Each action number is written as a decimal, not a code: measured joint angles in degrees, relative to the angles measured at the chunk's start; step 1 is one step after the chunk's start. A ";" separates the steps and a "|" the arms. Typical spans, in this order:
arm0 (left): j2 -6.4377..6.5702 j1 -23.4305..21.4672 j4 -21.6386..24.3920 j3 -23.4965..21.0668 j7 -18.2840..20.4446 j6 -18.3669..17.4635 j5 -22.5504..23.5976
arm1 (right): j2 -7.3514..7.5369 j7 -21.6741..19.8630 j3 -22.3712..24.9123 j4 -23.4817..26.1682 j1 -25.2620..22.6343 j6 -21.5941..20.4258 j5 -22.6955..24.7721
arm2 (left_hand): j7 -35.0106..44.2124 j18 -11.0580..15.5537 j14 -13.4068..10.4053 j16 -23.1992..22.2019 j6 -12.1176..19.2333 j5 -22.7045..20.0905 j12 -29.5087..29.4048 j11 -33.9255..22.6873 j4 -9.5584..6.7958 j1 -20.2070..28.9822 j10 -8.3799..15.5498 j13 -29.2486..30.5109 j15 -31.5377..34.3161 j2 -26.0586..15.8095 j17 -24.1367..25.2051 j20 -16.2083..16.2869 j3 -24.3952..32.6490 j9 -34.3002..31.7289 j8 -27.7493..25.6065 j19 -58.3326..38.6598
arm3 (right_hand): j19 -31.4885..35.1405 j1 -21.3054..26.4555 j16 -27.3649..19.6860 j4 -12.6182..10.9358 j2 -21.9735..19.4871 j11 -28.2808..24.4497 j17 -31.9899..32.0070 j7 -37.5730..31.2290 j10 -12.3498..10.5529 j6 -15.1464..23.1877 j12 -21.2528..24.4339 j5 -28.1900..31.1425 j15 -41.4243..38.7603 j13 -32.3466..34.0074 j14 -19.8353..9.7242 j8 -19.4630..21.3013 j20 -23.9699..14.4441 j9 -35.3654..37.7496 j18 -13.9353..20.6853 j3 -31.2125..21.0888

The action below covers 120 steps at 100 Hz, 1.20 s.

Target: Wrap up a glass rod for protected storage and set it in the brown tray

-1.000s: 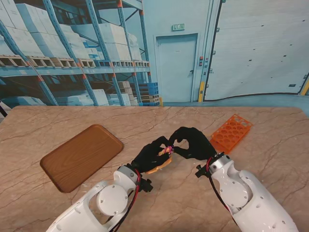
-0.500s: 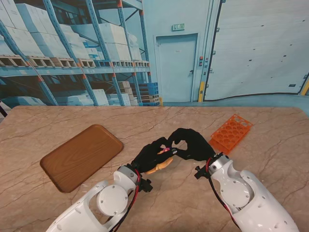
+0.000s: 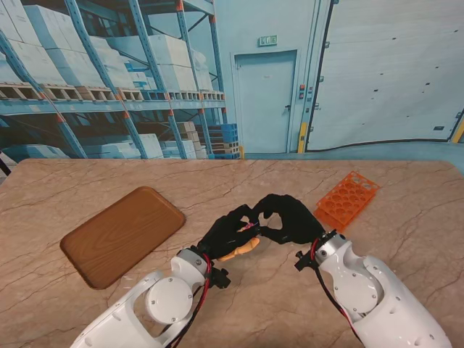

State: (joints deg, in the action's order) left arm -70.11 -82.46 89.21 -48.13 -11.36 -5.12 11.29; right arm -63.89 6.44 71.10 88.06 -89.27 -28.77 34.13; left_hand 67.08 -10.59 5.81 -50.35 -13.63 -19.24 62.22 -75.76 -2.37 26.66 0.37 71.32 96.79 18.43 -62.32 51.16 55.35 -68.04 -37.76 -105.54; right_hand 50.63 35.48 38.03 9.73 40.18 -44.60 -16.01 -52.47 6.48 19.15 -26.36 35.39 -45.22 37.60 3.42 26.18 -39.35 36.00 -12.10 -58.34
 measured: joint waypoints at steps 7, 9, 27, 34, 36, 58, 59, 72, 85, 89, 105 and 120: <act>0.00 0.00 -0.01 -0.04 0.05 -0.32 -0.16 | 0.08 -0.30 0.86 0.73 -0.62 0.49 0.89 | 0.01 -0.01 0.01 -0.01 0.00 0.00 0.00 0.00 -6.48 -2.32 -0.01 0.00 0.00 1.27 0.00 0.00 4.62 0.06 0.39 0.00 | 0.00 -1.71 0.00 -0.04 -0.07 0.61 0.00 2.33 -0.02 -1.62 0.00 -0.73 0.58 -0.03 -0.09 0.97 0.00 -1.64 0.01 0.01; 0.00 0.00 -0.03 -0.05 0.09 -0.40 -0.23 | 0.09 -0.33 1.11 0.93 -0.81 0.61 1.00 | 0.01 -0.03 0.01 -0.02 0.00 0.00 0.00 0.00 -8.35 -2.54 -0.05 0.00 0.00 1.27 0.00 0.00 5.11 0.07 0.39 0.00 | 0.00 -1.71 0.00 -0.04 -0.08 0.76 0.00 2.78 -0.02 -1.67 0.00 -1.10 0.60 -0.03 -0.10 1.16 0.00 -1.95 0.01 0.01; 0.00 0.00 -0.08 -0.11 0.43 -0.68 -0.97 | 0.22 0.39 2.90 2.12 -2.32 0.87 2.29 | -1.59 -0.12 0.15 -0.52 0.01 -0.04 0.00 0.00 -23.05 -5.98 -0.73 0.00 0.00 -1.58 0.00 0.00 6.33 0.57 0.40 0.00 | 0.00 -2.61 0.00 -4.14 -0.10 0.84 0.02 6.67 -0.02 -4.11 0.00 -2.02 0.63 -0.03 -0.11 4.86 0.00 -2.72 0.01 0.04; 0.01 0.00 -0.08 -0.13 0.70 -0.68 -1.21 | 0.23 1.07 3.44 2.33 -2.75 0.87 2.96 | -2.87 -0.17 0.26 -0.56 0.01 -0.12 0.00 0.00 -26.36 -6.63 -0.94 0.00 0.00 -3.29 0.00 0.01 6.32 0.57 0.54 0.00 | 0.00 -2.61 0.00 -4.14 -0.11 0.87 0.02 7.15 -0.02 -4.77 0.07 -2.00 0.63 -0.03 -0.12 6.12 0.00 -3.21 0.01 0.05; 0.01 0.00 -0.08 -0.14 0.77 -0.68 -1.27 | 0.23 1.26 3.58 2.40 -2.87 0.87 3.12 | -3.21 -0.19 0.28 -0.56 0.01 -0.13 0.00 0.00 -27.46 -6.65 -1.05 0.00 0.00 -3.96 0.00 0.02 6.26 0.57 0.60 0.00 | 0.00 -2.61 0.00 -4.14 -0.11 0.87 0.02 7.47 -0.02 -4.77 0.07 -2.00 0.63 -0.03 -0.11 6.17 0.00 -3.22 0.01 0.05; 0.04 0.01 -0.07 -0.14 1.19 -0.78 -1.72 | 0.09 4.26 4.79 3.09 -3.86 1.41 4.12 | -6.43 -0.24 0.35 -0.60 0.04 -0.97 -0.60 0.02 -31.31 -6.08 -1.41 0.00 0.00 -5.61 0.00 0.14 3.93 0.58 2.72 0.00 | -0.01 -2.61 0.00 -4.14 -0.12 0.87 0.02 7.64 -0.02 -4.78 0.07 -2.00 0.64 -0.03 -0.12 6.60 0.00 -3.23 0.02 0.05; 0.04 0.01 -0.07 -0.14 1.16 -0.81 -1.72 | 0.06 4.38 4.86 3.12 -3.89 1.41 4.12 | -6.43 -0.24 0.35 -0.60 0.04 -1.29 -0.62 0.02 -31.25 -5.77 -1.41 0.00 0.00 -5.53 0.00 0.14 3.90 0.58 2.81 0.00 | 0.00 -2.61 0.00 -4.14 -0.12 0.87 0.02 7.64 -0.02 -4.79 0.07 -2.00 0.64 -0.03 -0.11 6.60 0.00 -3.23 0.02 0.05; -0.03 0.00 -0.12 -0.23 0.41 -0.96 -1.45 | -0.33 8.75 5.30 3.23 -4.06 1.41 6.12 | -4.22 -0.23 0.35 -0.61 -0.10 -4.09 -0.86 0.22 -12.78 -0.34 -1.37 0.00 0.00 4.24 0.00 0.15 4.77 0.58 5.61 0.00 | -0.01 -3.90 0.00 -4.35 -0.16 0.87 0.02 7.64 -0.02 -4.79 0.07 -2.00 0.64 -0.03 -0.11 6.21 0.00 -3.23 0.02 0.16; -0.15 -0.25 -0.06 -0.92 -0.36 -0.86 -0.64 | -0.94 12.77 5.27 3.22 -4.04 1.83 6.03 | -0.56 -0.23 0.35 -0.61 0.01 -7.60 -1.03 0.23 0.22 4.39 -1.37 0.00 0.00 5.91 0.00 0.39 -0.47 0.50 6.28 0.00 | -0.01 -4.54 0.00 -4.51 -0.16 0.83 0.02 7.64 -0.01 -4.80 0.07 -1.88 0.64 -0.03 -0.11 5.23 0.00 -3.19 0.02 0.31; -0.16 -0.33 -0.06 -1.14 -0.83 -0.92 0.57 | -1.14 12.65 5.19 3.22 -4.03 1.95 4.76 | -0.30 -0.23 0.35 -0.61 0.80 -8.30 -1.03 0.23 1.92 6.62 -1.34 0.00 0.00 5.80 0.00 0.48 -2.84 0.49 6.13 0.00 | -0.01 -4.52 0.00 -4.51 -0.16 0.83 0.02 7.63 0.01 -4.80 0.07 -1.84 0.64 -0.03 -0.12 4.76 0.00 -3.18 0.02 0.73; -0.19 -0.96 0.06 -3.43 -2.52 -2.80 4.62 | -1.49 11.31 5.01 3.21 -4.03 2.44 2.78 | 0.10 -0.23 0.35 -0.62 1.46 -8.32 -1.03 0.23 3.30 12.08 -0.84 0.00 0.00 2.37 0.00 0.57 -11.71 0.49 3.45 0.00 | -0.01 -5.18 0.00 -4.44 -0.16 0.83 0.20 6.95 0.09 -4.82 0.07 -1.81 0.64 -0.03 -0.02 3.67 0.00 -3.09 0.02 2.12; 0.33 -1.70 1.29 -6.78 -2.61 -3.27 8.89 | -1.48 6.80 4.68 3.26 -4.09 3.02 -2.54 | 0.13 -0.21 0.35 -0.64 1.46 -8.32 -0.95 0.23 3.30 12.96 -0.72 0.00 0.00 1.76 0.00 0.57 -12.47 0.47 2.52 0.00 | -1.21 -8.39 0.00 -4.14 -1.31 1.02 1.40 9.05 0.26 -7.06 0.07 -2.86 2.22 -1.81 0.30 5.26 0.00 -3.09 0.02 4.75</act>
State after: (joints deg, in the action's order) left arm -69.79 -84.16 90.51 -54.91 -13.97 -8.39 20.17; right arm -65.38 13.24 75.78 91.33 -93.36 -25.75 31.60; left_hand 67.21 -10.80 6.16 -50.99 -12.16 -27.56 61.27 -75.53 0.93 39.63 -0.35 71.32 96.79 20.18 -62.32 51.73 42.88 -67.57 -35.25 -105.54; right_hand 49.42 27.09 38.03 5.59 38.88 -43.58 -14.62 -43.42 6.74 12.09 -26.29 32.53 -42.99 35.79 3.73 31.44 -39.35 32.92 -12.08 -53.59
